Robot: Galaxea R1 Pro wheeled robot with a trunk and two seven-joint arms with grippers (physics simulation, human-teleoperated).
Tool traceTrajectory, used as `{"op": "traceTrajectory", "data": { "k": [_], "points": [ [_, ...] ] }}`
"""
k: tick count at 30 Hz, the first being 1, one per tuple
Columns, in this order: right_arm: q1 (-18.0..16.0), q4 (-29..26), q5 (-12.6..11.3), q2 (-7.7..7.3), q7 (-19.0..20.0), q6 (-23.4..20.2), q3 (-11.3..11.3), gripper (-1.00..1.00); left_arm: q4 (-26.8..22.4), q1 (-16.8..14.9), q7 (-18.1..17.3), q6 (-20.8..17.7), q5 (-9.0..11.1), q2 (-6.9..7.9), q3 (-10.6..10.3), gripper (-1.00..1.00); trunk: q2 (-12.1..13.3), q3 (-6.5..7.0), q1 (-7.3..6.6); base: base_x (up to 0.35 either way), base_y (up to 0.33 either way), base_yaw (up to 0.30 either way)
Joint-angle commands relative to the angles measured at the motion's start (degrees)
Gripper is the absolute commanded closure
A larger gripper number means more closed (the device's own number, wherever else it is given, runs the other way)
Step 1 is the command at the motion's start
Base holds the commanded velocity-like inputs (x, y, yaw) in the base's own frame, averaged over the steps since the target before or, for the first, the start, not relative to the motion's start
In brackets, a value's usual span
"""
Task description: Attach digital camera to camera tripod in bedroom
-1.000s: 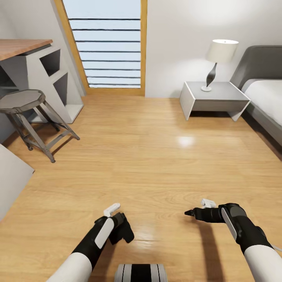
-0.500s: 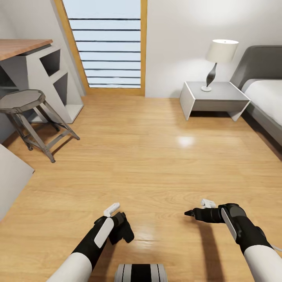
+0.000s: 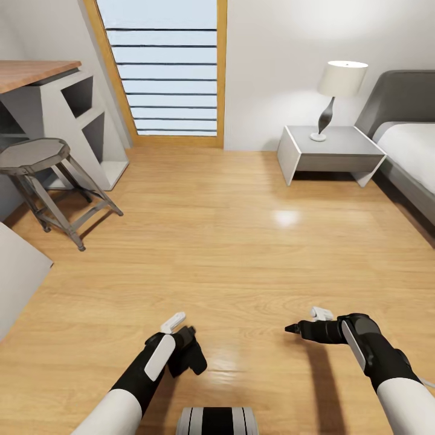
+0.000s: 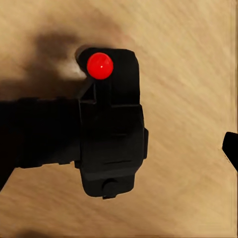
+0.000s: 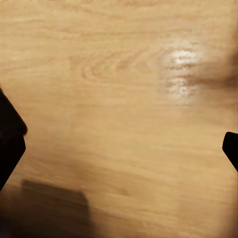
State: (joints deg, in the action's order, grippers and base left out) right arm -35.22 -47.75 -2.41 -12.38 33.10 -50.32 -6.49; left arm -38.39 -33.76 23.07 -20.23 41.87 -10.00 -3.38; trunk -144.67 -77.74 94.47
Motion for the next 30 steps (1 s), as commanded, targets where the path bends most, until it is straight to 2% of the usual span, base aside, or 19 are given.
{"op": "traceTrajectory", "data": {
  "k": [1, 9, 22, 24, 26, 30],
  "points": [
    [0.0, -0.1, -0.2, 0.0, 0.0, -0.4, -0.1, -1.0, -0.2, 0.0, 0.2, -0.2, 0.7, 0.0, -0.1, -1.0, 0.0, -0.04, -0.01, 0.0, 0.0, 0.0],
    [0.0, -0.1, -0.2, -0.01, 0.1, -0.4, 0.0, -1.0, -1.0, 0.0, -0.9, -0.2, 1.5, 0.0, -0.2, -1.0, 0.0, -0.04, -0.01, 0.0, 0.0, 0.0],
    [0.0, -0.1, -0.2, -0.01, 0.1, -0.4, 0.0, -1.0, -1.1, 0.0, -1.0, -0.2, 1.6, 0.0, -0.5, -1.0, 0.0, -0.04, -0.01, 0.0, 0.0, 0.0],
    [0.0, -0.1, -0.2, -0.01, 0.1, -0.4, 0.0, -1.0, -1.1, 0.0, -1.0, -0.2, 1.6, 0.0, -1.6, -1.0, 0.0, -0.04, -0.01, 0.0, 0.0, 0.0],
    [0.0, -0.1, -0.2, 0.01, 0.1, -0.4, 0.0, -1.0, -1.2, 0.0, -0.8, -0.1, 1.6, 0.0, -4.4, -1.0, 0.0, -0.04, -0.01, 0.0, 0.0, 0.0],
    [0.0, -0.1, -0.2, 0.06, 0.0, -0.4, 0.0, -1.0, -1.7, 0.0, -0.7, -0.1, 1.6, 0.0, -6.2, -1.0, 0.0, -0.04, -0.01, 0.0, 0.0, 0.0]
  ]
}}
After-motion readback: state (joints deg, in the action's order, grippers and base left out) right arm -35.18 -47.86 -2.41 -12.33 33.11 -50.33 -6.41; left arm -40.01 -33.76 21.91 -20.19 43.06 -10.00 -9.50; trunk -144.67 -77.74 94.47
